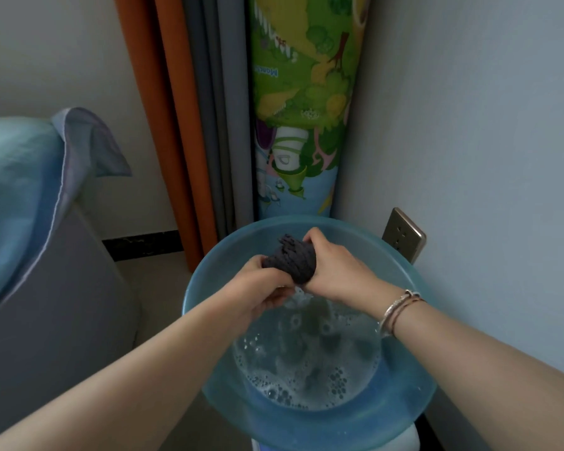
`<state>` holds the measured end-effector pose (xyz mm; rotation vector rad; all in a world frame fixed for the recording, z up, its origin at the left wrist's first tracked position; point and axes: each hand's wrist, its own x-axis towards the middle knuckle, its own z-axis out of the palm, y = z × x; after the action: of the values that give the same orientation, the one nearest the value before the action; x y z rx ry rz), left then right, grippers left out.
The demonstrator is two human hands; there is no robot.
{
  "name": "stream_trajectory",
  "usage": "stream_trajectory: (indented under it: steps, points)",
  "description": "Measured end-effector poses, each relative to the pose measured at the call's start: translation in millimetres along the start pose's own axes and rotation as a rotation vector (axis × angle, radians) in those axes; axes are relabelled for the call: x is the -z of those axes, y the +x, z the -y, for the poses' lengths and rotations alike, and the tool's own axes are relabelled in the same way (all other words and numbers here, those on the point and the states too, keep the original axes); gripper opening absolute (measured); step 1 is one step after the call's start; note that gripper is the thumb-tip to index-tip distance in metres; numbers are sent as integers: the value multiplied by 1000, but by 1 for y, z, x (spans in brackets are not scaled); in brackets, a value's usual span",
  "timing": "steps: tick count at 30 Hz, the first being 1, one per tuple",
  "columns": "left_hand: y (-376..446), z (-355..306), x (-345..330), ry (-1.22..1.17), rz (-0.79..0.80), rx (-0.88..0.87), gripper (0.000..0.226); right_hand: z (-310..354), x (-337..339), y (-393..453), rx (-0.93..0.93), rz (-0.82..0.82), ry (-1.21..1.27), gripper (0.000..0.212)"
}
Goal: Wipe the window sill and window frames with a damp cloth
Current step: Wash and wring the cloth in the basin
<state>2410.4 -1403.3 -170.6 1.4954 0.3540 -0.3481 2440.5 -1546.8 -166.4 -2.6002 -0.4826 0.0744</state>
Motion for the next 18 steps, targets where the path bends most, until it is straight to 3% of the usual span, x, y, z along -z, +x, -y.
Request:
stream_trajectory:
  steps: [4, 8, 14, 18]
  points:
    - [4, -19, -3, -53, -57, -74, 43, 7, 10, 16, -123, 68, 301, 59]
    - [-2, -56, -1, -124, -120, -100, 39, 27, 28, 34, -126, 121, 506, 60]
    - [-47, -144, 8, -255, -104, -46, 22, 83, 98, 45, -129, 103, 633, 61]
    - [-91, -217, 18, -273, -100, -29, 23, 135, 162, 48, -160, 134, 679, 61]
